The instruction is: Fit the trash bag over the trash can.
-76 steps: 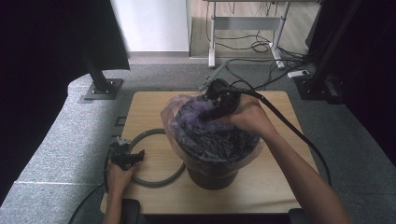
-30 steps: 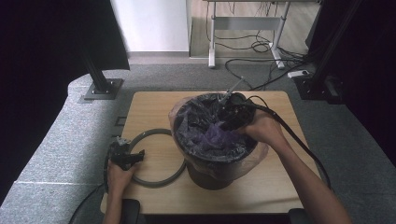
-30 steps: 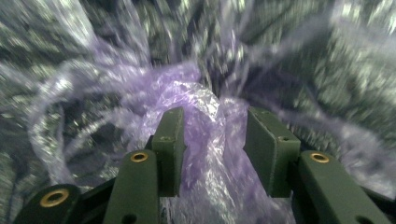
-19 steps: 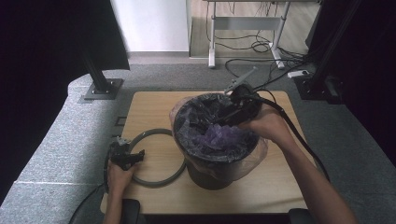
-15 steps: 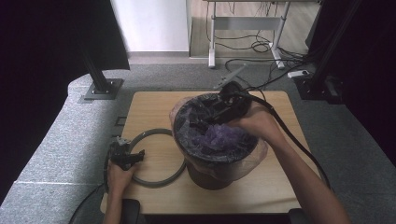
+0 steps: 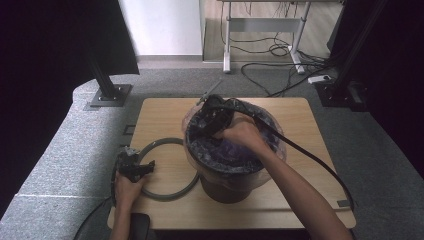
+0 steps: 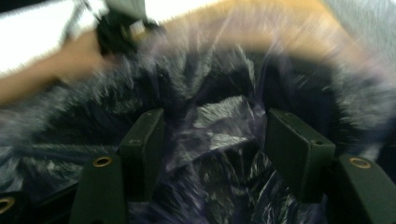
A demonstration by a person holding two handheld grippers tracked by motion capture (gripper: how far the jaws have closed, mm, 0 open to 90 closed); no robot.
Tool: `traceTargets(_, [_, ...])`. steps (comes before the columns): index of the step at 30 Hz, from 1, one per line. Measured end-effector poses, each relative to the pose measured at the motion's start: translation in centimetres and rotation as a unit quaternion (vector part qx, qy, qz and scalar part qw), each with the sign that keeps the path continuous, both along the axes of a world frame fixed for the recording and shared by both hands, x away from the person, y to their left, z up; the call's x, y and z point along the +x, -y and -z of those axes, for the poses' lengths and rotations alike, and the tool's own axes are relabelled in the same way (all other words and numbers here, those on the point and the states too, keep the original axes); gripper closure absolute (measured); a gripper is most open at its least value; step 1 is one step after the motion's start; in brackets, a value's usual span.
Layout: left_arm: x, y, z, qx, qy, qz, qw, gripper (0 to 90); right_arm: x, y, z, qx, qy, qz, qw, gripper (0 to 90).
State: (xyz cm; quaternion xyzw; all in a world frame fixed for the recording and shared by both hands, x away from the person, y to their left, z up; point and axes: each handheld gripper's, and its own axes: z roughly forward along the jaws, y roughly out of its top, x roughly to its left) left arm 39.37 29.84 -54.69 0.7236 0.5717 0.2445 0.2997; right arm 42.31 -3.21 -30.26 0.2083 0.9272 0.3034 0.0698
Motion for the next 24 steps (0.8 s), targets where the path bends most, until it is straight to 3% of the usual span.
traceTargets(3, [0.0,0.0,0.0,0.000,0.000,0.000,1.0000,11.4,-0.1,-0.7,1.4,-0.042,-0.009,-0.011,0.9990,38.2])
traceTargets(5, [0.0,0.0,0.0,0.000,0.000,0.000,1.0000,11.4,-0.3,-0.9,1.5,-0.052,-0.010,-0.018,0.9985,37.8])
traceTargets(9, [0.0,0.0,0.0,0.000,0.000,0.000,1.0000,11.4,-0.8,0.2,-0.2,-0.031,0.009,-0.010,0.9994,35.5])
traceTargets(15, [0.0,0.0,0.0,0.000,0.000,0.000,1.0000,11.4,-1.0,3.7,-4.0,-0.013,0.048,0.027,0.9984,34.7])
traceTargets(18, [0.0,0.0,0.0,0.000,0.000,0.000,1.0000,11.4,-0.9,5.9,-5.5,-0.018,0.070,0.060,0.9956,34.8])
traceTargets(20, [0.0,0.0,0.0,0.000,0.000,0.000,1.0000,11.4,-0.8,7.3,-6.3,-0.027,0.090,0.085,0.9919,35.2])
traceTargets(24, [0.0,0.0,0.0,0.000,0.000,0.000,1.0000,11.4,-0.7,10.0,-6.6,-0.036,0.107,0.122,0.9861,39.4])
